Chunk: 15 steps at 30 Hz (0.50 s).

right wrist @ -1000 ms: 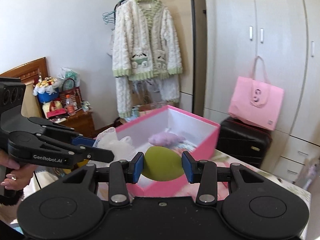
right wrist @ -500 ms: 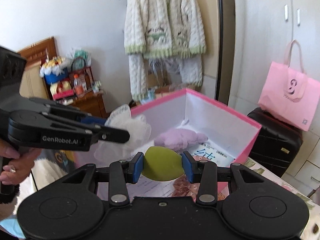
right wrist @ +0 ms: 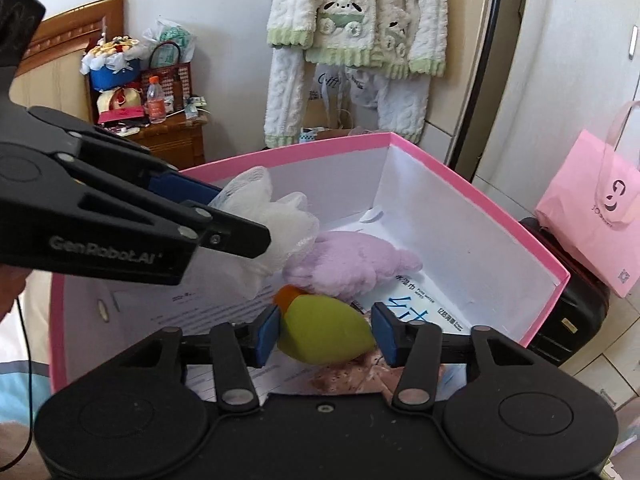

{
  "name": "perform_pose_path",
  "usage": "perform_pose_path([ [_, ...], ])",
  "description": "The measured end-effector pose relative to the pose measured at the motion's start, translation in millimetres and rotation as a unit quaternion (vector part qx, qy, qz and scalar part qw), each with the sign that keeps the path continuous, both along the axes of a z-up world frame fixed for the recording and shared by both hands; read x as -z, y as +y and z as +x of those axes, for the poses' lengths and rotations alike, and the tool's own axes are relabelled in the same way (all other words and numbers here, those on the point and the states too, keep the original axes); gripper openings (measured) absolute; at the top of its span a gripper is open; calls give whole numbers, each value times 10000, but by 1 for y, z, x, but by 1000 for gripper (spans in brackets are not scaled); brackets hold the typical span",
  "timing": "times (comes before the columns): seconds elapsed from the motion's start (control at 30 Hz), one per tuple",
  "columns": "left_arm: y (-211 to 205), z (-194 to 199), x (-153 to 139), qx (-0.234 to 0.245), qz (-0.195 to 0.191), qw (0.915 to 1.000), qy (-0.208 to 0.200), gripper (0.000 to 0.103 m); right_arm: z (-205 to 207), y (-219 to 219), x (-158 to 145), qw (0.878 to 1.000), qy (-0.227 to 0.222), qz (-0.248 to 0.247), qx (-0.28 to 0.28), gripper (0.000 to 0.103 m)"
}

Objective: Organize soft objects
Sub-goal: 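Open both grippers to drop the pouf and sponge into the box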

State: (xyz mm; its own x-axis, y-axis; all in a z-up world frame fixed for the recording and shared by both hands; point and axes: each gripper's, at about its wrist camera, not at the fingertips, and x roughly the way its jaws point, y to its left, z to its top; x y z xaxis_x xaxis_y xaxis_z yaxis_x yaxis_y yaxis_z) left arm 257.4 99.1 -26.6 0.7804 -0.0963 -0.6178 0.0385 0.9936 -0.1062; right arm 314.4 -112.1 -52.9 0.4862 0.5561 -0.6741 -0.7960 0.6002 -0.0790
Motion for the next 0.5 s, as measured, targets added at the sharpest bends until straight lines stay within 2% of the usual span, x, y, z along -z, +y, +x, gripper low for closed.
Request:
perform_pose_path([
  [0.07, 3, -5, -5, 7, -9, 9999, -112, 48, -3, -10, -5, 9997, 44, 223, 26, 59],
  [0.3, 10, -36, -27, 168, -79, 9994, -278, 50, -30, -63, -35, 9916, 176, 1232, 361, 61],
  [0.5, 12, -75, -58, 738, -124, 9961, -465, 59, -64, -111, -55, 9872, 175, 1342, 844, 62],
])
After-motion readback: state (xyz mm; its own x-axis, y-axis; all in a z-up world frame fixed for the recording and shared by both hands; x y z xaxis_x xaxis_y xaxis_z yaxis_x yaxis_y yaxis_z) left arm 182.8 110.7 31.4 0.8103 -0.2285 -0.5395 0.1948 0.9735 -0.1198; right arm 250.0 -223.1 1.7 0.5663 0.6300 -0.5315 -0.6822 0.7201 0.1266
